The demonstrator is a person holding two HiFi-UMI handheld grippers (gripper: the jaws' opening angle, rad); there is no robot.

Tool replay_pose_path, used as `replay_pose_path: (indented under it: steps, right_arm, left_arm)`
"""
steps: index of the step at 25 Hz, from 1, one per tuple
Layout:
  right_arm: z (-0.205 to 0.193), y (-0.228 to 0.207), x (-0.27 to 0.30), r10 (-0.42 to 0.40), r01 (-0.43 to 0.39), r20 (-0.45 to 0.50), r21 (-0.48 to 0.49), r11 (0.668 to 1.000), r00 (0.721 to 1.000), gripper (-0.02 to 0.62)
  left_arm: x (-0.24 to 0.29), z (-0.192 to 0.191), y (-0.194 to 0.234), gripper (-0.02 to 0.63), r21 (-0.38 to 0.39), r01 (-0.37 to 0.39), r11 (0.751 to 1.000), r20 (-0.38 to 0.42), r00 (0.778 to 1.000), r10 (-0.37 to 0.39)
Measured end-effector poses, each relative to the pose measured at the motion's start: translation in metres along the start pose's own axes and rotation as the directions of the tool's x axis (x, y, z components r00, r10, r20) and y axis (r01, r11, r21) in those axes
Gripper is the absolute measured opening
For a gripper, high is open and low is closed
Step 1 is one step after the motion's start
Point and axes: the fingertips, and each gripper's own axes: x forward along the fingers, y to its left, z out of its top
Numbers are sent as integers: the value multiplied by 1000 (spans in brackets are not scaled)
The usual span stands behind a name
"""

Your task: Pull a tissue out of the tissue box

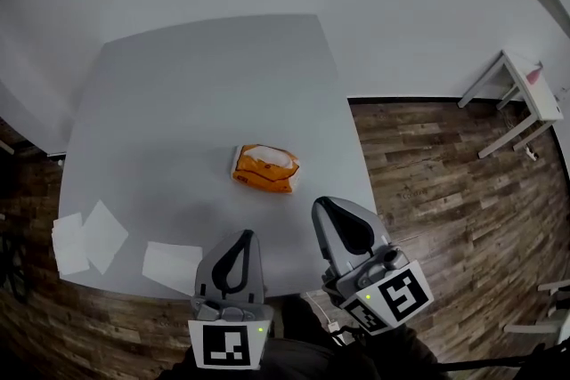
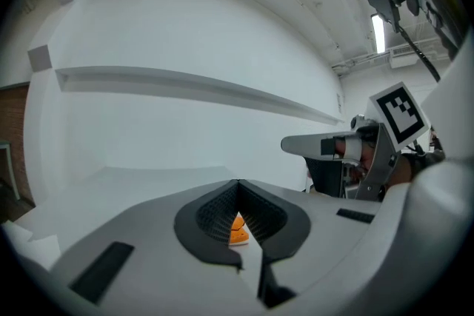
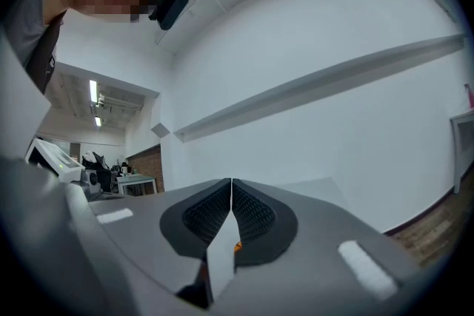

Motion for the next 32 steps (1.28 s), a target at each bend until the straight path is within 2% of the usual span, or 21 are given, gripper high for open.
replay_pose_path:
  steps: [7,14,17,22,32]
  right_arm:
    - [-41,-40,50,83,-82,-117,13,997,990,26]
    - [-78,-49,92,143,-154,-203,-36,987,969,34]
    - [-94,-58,105,140,-156,-243,-48,987,960,47]
    - [-114,-79,120,140,-155,-266,-35,987,954,54]
    - [-146,-94,130,169,-182,-318,-13,983,933,64]
  left_arm:
    - [55,-9,7,0,-12,-31,999,-39,999,30]
    - [88,-18,14,0,-13,-29,1000,-80,996,27]
    - [97,-32,16,0,-51,-42,998,-117,992,35]
    - [116,-55,27,0,-54,-61,997,-164,985,51]
    - [130,-71,31,0,-65,-77,995,-187,980,64]
